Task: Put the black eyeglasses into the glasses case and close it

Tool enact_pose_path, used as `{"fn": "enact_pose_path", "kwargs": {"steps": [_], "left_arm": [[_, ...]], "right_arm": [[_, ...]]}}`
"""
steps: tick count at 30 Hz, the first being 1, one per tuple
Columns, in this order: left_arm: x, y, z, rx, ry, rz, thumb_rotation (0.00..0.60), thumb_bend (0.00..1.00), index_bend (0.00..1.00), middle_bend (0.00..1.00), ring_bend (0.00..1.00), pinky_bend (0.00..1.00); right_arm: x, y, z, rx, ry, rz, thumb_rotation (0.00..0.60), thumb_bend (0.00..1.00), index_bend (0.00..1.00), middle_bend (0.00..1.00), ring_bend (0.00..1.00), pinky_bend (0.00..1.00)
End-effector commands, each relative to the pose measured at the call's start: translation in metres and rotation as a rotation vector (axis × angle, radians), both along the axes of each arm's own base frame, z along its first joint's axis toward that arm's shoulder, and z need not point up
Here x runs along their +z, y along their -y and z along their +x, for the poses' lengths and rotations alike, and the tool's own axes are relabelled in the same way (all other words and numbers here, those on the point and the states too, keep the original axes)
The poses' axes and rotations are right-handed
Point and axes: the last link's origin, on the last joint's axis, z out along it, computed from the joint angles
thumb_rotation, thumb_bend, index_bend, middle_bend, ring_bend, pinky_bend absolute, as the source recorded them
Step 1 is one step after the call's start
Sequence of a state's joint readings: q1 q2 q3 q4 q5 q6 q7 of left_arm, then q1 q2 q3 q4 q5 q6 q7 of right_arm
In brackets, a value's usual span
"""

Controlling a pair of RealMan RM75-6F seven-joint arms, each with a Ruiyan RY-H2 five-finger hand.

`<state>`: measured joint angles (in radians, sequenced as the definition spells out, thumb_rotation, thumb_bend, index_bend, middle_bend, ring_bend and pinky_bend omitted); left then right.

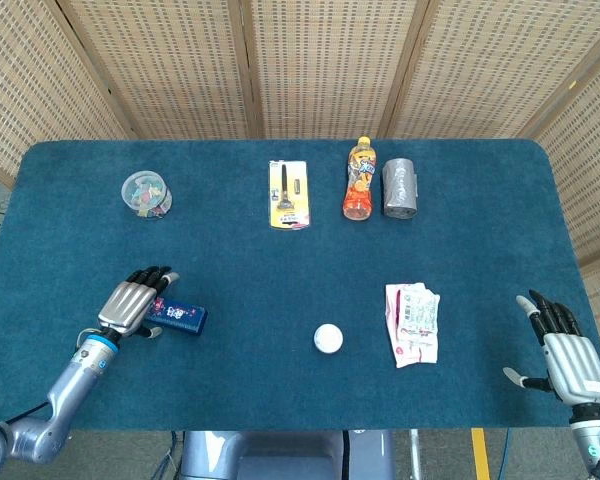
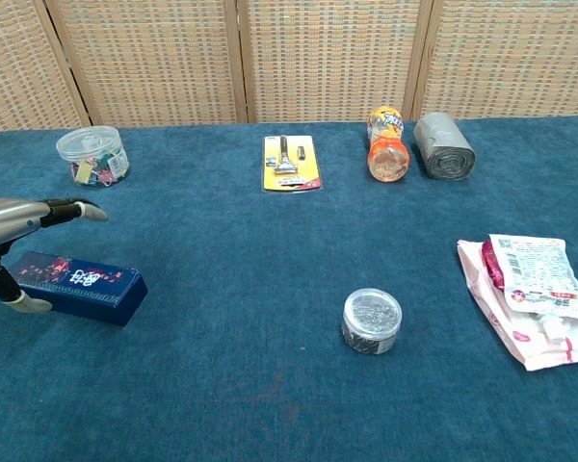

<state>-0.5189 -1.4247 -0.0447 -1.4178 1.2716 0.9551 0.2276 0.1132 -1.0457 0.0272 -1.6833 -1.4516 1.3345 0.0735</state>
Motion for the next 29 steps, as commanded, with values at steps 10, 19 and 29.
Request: {"fn": "enact_pose_path", "kwargs": {"steps": [10,19,29], "left_arm": [[0.09,0.038,-0.028,-0.022,-0.004,0.433,0.6,0.0,0.0,0.0,0.0,0.0],[0.123,0.082,-0.057,0.122,0.058,0.516,0.6,0.0,0.0,0.0,0.0,0.0],[0.134,0.088,-0.057,0.117,0.079,0.516,0.6,0.0,0.0,0.0,0.0,0.0]], "right_arm": [[0.0,0.001,0.002,0.01,-0.014,-0.01,0.6,0.0,0.0,0.0,0.0,0.0],[0.001,0.0,0.004,0.052,-0.031,-0.071,0.6,0.0,0.0,0.0,0.0,0.0],[0.004,0.001,0.005,0.075,-0.044,-0.225,0.6,0.0,0.0,0.0,0.0,0.0]]}}
